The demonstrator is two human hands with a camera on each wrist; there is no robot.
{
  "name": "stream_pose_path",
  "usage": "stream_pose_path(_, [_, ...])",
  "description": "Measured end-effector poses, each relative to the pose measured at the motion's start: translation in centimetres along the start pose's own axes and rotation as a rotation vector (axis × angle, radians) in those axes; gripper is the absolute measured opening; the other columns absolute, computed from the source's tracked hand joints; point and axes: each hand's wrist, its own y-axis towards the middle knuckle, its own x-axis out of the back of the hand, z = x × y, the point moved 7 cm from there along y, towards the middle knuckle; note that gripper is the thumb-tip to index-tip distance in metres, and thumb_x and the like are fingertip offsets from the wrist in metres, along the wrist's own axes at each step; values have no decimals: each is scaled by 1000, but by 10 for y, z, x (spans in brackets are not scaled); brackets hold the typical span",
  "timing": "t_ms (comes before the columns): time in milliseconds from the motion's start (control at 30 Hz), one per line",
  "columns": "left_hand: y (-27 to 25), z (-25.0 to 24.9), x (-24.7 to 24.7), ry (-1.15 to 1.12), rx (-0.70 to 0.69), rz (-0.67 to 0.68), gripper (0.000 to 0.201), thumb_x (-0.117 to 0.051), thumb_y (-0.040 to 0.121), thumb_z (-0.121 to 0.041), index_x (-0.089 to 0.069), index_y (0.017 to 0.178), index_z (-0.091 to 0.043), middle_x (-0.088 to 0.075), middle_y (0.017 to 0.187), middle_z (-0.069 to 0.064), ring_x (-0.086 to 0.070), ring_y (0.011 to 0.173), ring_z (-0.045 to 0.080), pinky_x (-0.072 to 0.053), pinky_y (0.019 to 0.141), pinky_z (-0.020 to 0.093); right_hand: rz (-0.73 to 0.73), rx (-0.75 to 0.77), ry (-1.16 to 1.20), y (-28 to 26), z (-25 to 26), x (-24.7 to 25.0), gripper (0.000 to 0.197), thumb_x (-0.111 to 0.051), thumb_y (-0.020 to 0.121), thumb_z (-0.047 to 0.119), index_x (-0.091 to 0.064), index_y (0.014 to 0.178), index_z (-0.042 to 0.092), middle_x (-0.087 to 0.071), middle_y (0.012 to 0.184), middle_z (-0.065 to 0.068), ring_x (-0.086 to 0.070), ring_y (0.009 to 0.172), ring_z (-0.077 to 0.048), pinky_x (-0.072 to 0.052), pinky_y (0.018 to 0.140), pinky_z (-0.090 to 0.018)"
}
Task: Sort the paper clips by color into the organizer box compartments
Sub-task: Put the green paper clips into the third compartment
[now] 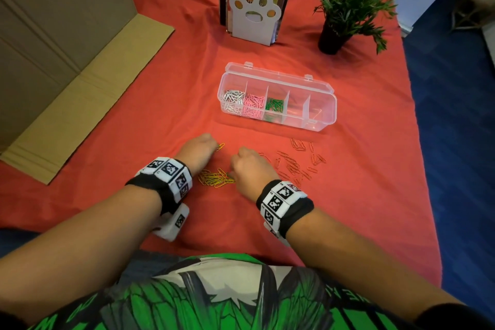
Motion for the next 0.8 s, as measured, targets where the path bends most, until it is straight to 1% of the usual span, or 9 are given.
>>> stream_pose_path(67, [-5, 1, -1, -504, 111, 39, 13, -37, 77, -17, -45, 66, -15, -44, 63, 6, -41, 44, 16, -28, 44, 22, -14, 27, -64, -1, 10, 2, 18, -49, 85, 3, -55, 101, 1, -52, 103, -16, -54, 99, -36, -47, 77, -42])
stream_pose_path(133, [-9, 4, -2, -929, 203, 107, 6, -35, 64, -17, -40, 60, -16, -43, 55, 1, -33, 41, 12, -24, 43, 18, -28, 24, -124, -3, 14, 6, 24, -40, 87, 0, -53, 107, 0, -52, 109, -17, -53, 101, -36, -47, 78, -43])
stream_pose_path(233, [-12, 2, 3, -1122, 211, 150, 16, -36, 58, -20, -49, 64, -12, -54, 53, 2, -44, 42, 14, -37, 43, 17, -11, -1, -177, -4, 17, 5, 28, -34, 88, 1, -50, 111, -2, -51, 112, -18, -53, 102, -36, -47, 80, -44])
stream_pose_path(333, [-9, 3, 6, -1096, 266, 82, 23, -32, 76, -9, -56, 74, -9, -59, 60, 5, -54, 43, 11, -48, 44, 17, 71, -46, -73, -1, 6, -1, 28, -42, 84, 3, -49, 111, -1, -52, 112, -20, -54, 103, -37, -47, 84, -43])
stream_pose_path(467, [-2, -11, 3, -937, 279, 76, 27, -29, 88, -5, -55, 85, -11, -53, 72, 3, -57, 46, 6, -49, 46, 16, 44, -294, 455, 3, -39, 6, 19, -47, 84, 4, -53, 101, 7, -64, 95, -13, -60, 88, -28, -45, 75, -29])
stream_pose_path(533, [2, -29, 1, -946, 254, 132, 24, -32, 90, -9, -55, 93, -11, -55, 75, 3, -57, 58, 10, -50, 54, 20, -30, -476, 810, -2, -68, 13, 21, -44, 86, 1, -57, 97, 14, -57, 73, -3, -53, 64, -17, -40, 57, -24])
stream_pose_path(600, [9, -53, 1, -969, 213, 179, 21, -35, 91, -12, -56, 93, -11, -57, 78, 4, -55, 66, 13, -47, 62, 23, -133, -612, 1211, -12, -92, 23, 26, -39, 87, -4, -57, 85, 15, -45, 64, 1, -41, 53, -10, -34, 43, -17])
stream_pose_path(700, [20, -98, 1, -993, 136, 227, 18, -37, 91, -14, -54, 88, -12, -58, 78, 4, -54, 66, 13, -47, 63, 23, -292, -727, 1751, -27, -118, 43, 25, -34, 93, -1, -55, 81, 8, -45, 67, -4, -46, 57, -13, -42, 42, -17])
stream_pose_path(800, [32, -134, 3, -1018, 96, 221, 15, -37, 89, -13, -48, 79, -13, -52, 74, 3, -50, 64, 14, -45, 65, 23, -359, -735, 1895, -33, -136, 57, 24, -33, 94, 0, -54, 84, 3, -46, 71, -6, -48, 61, -16, -47, 45, -20])
